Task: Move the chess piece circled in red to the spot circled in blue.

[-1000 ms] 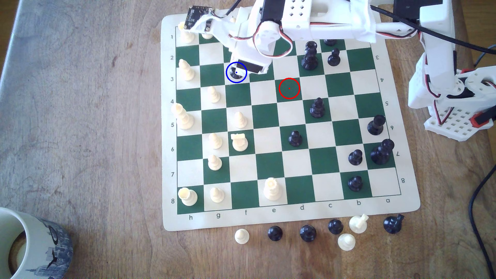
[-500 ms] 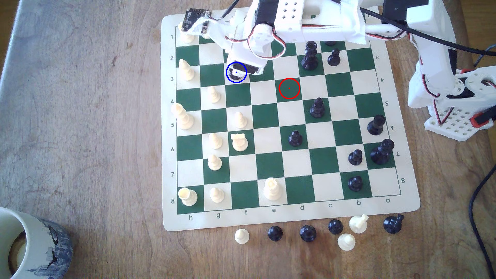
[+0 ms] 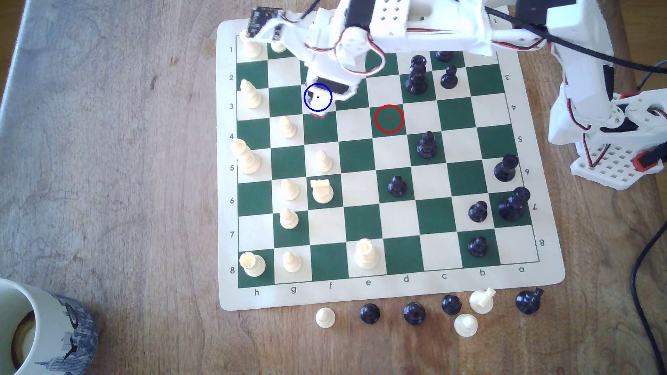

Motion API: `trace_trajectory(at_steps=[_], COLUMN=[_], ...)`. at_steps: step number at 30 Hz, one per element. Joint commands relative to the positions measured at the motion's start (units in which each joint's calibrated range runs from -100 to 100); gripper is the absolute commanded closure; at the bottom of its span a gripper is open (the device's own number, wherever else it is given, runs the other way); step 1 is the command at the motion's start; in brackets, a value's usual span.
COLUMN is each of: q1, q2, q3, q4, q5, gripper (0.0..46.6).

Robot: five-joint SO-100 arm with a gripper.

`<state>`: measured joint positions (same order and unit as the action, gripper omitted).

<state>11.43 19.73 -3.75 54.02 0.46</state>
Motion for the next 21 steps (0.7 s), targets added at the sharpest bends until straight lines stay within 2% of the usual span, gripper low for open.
trace_trajectory(at_steps=[1, 11, 13, 14, 17, 18, 19, 21], q1=[-1.1, -3.8, -4.4, -5.4, -6.0, -5.8, -5.8, -6.2], q2=[-13.6, -30.2, -34.0, -37.5, -42.0, -42.7, -43.2, -45.6], q3=[8.9, 32.0, 38.6, 44.4, 54.6, 60.5, 62.9, 67.1], q4=[-2.9, -10.3, -13.9, -18.4, -34.0, -48.9, -54.1, -60.7], q5=[0.7, 1.0, 1.2, 1.3, 0.3, -2.3, -3.2, -3.3], gripper=[27.1, 27.5, 35.3, 41.2, 44.2, 46.4, 46.4, 46.4])
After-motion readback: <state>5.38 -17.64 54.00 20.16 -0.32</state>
